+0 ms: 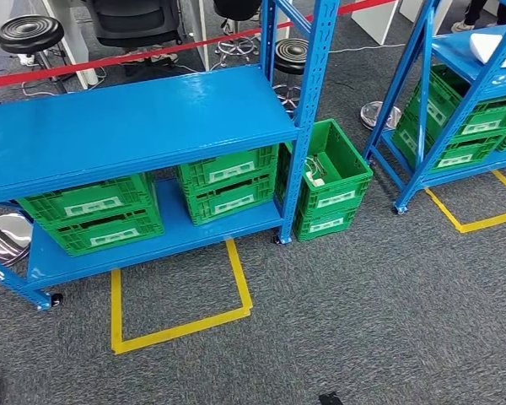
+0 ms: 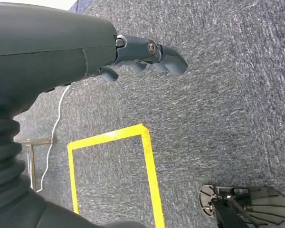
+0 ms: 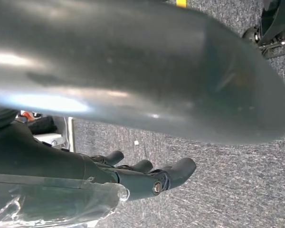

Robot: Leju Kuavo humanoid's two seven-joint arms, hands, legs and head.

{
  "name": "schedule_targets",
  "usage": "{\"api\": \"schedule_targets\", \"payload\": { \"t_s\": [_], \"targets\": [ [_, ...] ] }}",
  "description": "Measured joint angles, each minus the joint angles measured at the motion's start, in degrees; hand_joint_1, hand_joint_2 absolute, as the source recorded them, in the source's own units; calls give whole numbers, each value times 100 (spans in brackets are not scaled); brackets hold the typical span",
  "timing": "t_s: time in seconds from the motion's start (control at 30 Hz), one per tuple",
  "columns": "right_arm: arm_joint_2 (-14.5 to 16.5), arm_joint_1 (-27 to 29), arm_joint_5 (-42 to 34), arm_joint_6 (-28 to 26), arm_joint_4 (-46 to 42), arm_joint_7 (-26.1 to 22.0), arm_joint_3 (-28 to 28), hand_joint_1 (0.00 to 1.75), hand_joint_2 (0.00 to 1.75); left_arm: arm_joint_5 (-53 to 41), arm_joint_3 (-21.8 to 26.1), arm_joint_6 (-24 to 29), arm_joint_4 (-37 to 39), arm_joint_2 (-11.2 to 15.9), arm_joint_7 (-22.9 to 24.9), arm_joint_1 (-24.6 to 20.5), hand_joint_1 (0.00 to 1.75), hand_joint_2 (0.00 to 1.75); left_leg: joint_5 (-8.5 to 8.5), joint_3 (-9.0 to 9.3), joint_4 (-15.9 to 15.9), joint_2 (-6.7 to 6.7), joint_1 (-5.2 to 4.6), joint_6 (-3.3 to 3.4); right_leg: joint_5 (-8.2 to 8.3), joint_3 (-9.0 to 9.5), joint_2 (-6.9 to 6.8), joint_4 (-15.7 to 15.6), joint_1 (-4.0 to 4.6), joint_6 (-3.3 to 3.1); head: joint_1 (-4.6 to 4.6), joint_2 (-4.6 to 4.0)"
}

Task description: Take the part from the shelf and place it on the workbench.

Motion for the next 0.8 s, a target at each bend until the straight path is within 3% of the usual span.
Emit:
{"api": "schedule_targets", "payload": {
  "t_s": [0.37,0.53,0.6,0.67,0.73,0.8],
  "targets": [
    [0,-6,-49,3,0,40,-1,0,0,13,-5,-31,0,2,53,0,0,0,4,0,-1,0,3,-6,3,-5,0,11,1,-6,1,0],
    [32,3,-1051,-23,-35,-171,-380,0,0,619,197,-328,0,-3,60,-8,0,0,5,0,-1,0,4,-7,3,-6,0,11,1,-6,1,0],
    [91,9,-1342,-432,-54,-345,-661,0,0,874,365,-240,-1,-24,13,-10,0,0,5,-1,-1,0,4,-7,3,-6,0,12,1,-6,1,0],
    [168,3,-1276,-1111,-64,-430,-887,0,0,765,490,205,-2,-51,41,-3,0,0,5,-1,-1,0,5,-7,3,-7,1,12,2,-7,1,0],
    [208,-8,-799,-1489,-62,-331,-895,0,0,228,426,681,-2,-57,141,25,0,87,6,-2,-1,0,5,-8,3,-9,1,13,2,-7,2,0],
    [215,-21,-355,-1477,-52,-191,-776,0,0,-157,301,837,-1,-47,222,44,0,175,6,-2,-2,0,5,-8,3,-10,0,13,2,-8,1,0]
  ]
}}
